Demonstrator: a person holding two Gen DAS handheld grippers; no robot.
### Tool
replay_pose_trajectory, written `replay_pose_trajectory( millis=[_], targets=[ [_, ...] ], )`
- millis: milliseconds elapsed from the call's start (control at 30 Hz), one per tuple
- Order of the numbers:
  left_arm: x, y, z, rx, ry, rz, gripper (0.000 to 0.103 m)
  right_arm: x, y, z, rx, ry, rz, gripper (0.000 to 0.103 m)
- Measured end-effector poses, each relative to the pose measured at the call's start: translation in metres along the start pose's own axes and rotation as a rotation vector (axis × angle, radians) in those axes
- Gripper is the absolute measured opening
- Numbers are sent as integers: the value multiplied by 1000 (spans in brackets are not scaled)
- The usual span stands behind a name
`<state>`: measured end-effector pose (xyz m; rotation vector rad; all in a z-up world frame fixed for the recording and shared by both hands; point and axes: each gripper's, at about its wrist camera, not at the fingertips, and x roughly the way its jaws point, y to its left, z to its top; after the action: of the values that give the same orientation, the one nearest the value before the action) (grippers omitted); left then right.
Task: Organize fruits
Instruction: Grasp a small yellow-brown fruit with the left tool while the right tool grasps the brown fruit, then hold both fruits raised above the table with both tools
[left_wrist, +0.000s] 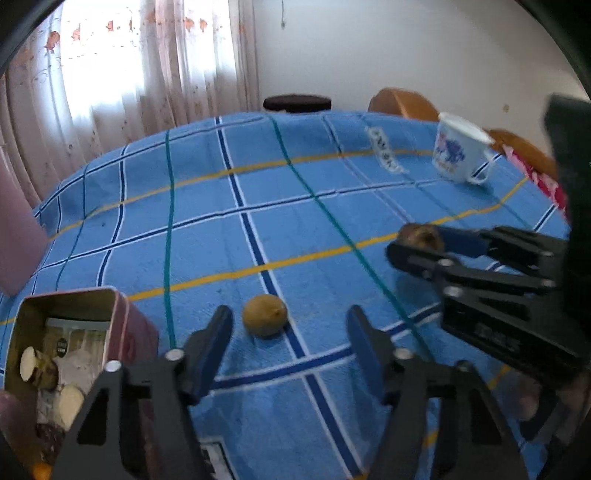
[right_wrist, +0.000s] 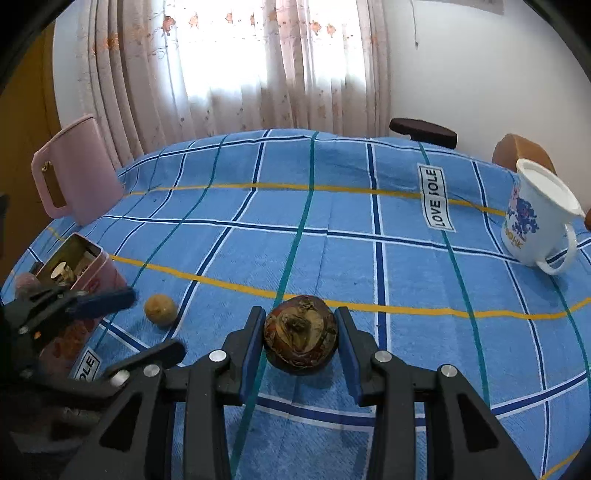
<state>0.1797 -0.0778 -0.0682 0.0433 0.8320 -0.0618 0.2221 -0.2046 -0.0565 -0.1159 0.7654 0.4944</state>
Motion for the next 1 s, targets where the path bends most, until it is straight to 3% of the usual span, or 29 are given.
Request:
replay_pose_trajectory(
  millis=[100, 200, 367, 500, 1000],
  targets=[
    [8, 5, 1, -23, 28, 5, 60, -1, 4, 0, -22, -4, -1, 40],
    [18, 8, 4, -46, 61, -11, 51, -1, 4, 0, -24, -3, 4, 40],
    [18, 4, 5, -39, 54, -26, 29, -1, 2, 0, -16, -5, 10, 40],
    [10, 5, 2, -48, 21, -56, 29, -8, 3, -1, -17, -39, 19, 40],
    [-24, 10, 0, -67, -159, -44, 29, -33, 4, -4, -25, -171, 33, 40]
  ],
)
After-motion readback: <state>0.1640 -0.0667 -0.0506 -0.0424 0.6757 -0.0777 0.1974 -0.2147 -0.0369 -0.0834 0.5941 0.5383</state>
